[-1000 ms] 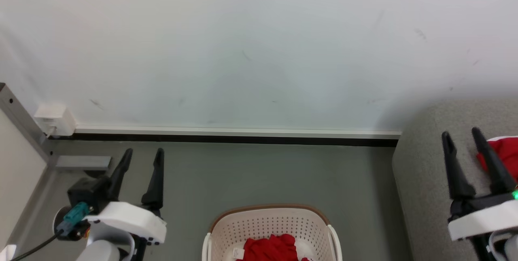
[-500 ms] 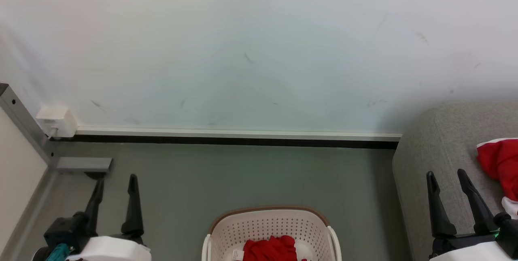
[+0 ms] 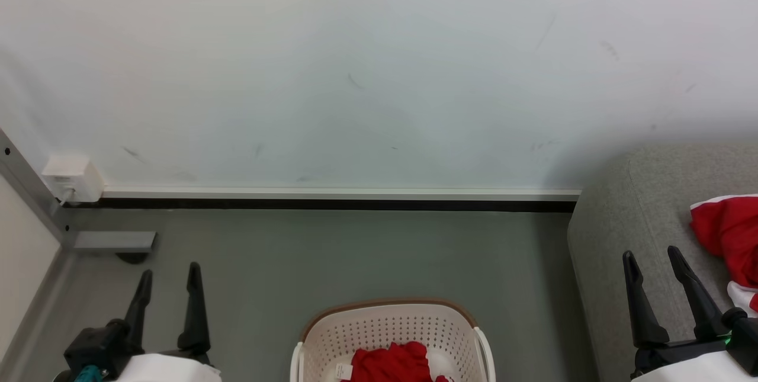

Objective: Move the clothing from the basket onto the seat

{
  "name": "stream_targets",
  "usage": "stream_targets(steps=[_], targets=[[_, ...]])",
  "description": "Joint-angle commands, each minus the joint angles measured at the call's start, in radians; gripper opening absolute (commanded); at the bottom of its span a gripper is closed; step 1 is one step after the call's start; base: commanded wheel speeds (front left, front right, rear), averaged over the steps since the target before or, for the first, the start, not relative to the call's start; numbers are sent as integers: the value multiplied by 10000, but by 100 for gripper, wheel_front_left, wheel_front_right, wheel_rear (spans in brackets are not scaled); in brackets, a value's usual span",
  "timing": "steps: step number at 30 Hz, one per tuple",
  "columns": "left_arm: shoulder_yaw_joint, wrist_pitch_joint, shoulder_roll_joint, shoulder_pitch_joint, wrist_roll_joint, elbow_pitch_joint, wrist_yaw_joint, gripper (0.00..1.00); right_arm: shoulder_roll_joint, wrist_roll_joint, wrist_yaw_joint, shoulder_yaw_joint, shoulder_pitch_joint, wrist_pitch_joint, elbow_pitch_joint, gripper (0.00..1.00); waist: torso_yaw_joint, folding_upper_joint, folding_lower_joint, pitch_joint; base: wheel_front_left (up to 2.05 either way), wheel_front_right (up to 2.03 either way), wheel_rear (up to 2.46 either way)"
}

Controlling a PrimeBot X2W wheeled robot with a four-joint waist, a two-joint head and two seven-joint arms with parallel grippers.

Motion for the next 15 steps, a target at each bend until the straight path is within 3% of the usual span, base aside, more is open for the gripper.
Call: stream_targets(steps=[1, 10, 15], targets=[[83, -1, -6, 67, 183, 36, -44, 100, -75, 104, 6, 23, -118, -27, 22, 100, -13, 0, -1, 8, 0, 0, 0], [328, -1, -219, -249, 520, 138, -461, 100, -200, 276, 6, 174, -385, -28, -140, 100, -284, 0, -1, 258, 0, 0, 0], [175, -1, -351, -756, 737, 208, -570, 100, -294, 370, 6, 153, -783, -28, -409, 100, -516, 0, -1, 1041, 0, 0, 0]])
